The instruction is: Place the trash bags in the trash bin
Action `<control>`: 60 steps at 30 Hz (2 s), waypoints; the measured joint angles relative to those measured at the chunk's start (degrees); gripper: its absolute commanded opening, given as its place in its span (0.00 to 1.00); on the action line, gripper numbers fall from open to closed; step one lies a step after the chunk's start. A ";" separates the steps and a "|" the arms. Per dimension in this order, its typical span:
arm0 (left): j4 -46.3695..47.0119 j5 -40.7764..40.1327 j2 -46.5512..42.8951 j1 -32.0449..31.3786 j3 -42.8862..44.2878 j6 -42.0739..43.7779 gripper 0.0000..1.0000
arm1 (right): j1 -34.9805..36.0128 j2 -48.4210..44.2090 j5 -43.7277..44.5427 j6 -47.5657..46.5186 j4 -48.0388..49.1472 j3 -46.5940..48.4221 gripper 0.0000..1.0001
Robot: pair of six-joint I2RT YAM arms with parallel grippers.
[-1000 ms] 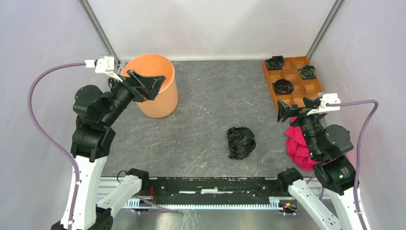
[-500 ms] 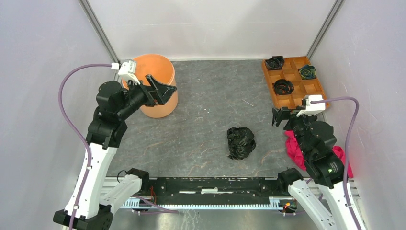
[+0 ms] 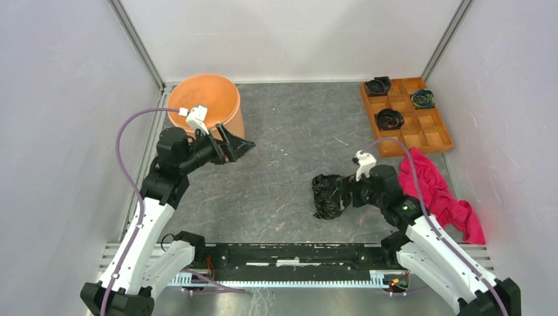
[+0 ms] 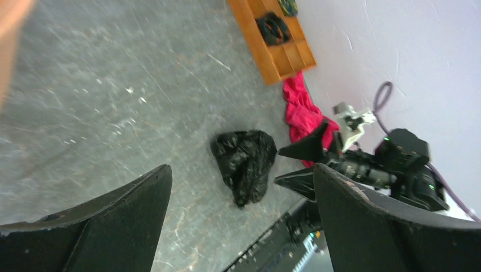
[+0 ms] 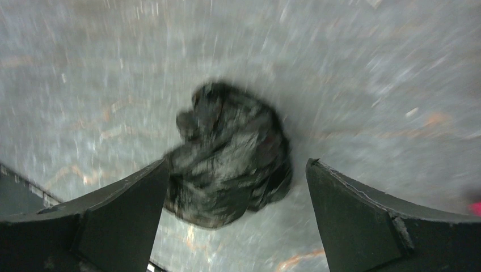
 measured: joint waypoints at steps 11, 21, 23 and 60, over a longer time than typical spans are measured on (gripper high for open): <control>15.45 3.45 3.04 -15.98 -15.89 -11.37 0.96 | 20.83 17.03 6.47 3.72 9.57 -3.45 0.48; 13.31 -6.82 2.89 -23.12 -17.79 -12.09 0.97 | 28.35 22.03 13.86 2.45 14.56 -0.85 0.00; 12.70 -7.69 2.36 -23.12 -17.94 -12.07 0.96 | 28.35 19.23 12.09 2.25 16.90 -1.81 0.00; 15.37 -6.03 -3.34 -27.10 -23.58 -11.52 0.69 | 28.33 1.14 2.12 18.08 32.89 2.03 0.00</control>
